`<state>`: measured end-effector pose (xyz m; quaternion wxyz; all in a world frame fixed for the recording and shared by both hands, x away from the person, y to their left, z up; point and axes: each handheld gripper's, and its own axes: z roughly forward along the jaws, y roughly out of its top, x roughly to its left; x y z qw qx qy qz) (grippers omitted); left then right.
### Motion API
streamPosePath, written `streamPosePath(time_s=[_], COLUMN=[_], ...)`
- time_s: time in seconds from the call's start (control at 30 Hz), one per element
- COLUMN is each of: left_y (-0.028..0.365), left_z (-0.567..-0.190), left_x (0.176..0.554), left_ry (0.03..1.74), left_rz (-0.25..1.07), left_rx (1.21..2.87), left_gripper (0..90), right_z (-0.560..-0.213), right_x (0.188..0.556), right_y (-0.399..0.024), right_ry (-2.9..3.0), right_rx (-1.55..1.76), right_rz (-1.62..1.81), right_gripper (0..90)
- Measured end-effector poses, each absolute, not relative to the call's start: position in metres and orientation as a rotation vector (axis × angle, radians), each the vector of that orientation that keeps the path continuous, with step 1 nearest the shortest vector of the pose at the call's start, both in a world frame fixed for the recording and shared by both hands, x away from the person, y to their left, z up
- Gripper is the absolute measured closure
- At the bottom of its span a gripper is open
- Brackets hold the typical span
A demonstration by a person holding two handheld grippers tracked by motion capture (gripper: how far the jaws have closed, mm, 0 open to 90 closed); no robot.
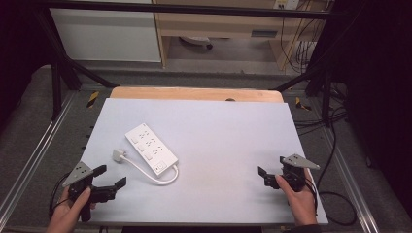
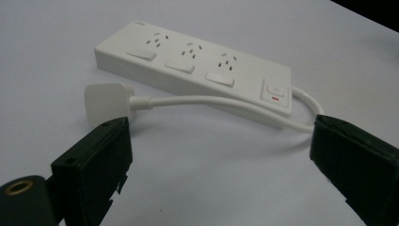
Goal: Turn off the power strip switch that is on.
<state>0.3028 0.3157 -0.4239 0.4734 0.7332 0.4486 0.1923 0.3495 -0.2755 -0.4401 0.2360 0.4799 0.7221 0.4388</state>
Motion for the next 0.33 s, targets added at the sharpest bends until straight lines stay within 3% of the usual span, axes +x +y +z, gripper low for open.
streamPosePath(time_s=[0.33], left_y=[0.3073], left_z=[-0.4293], left_x=[0.2988], left_ry=[1.094], left_rz=[0.466], left_rx=[1.830], left_gripper=[6.2], right_z=[-0.4499], right_x=[0.3580], right_y=[-0.2713], right_ry=[2.039], right_rx=[1.348], right_rz=[1.135], right_gripper=[2.7])
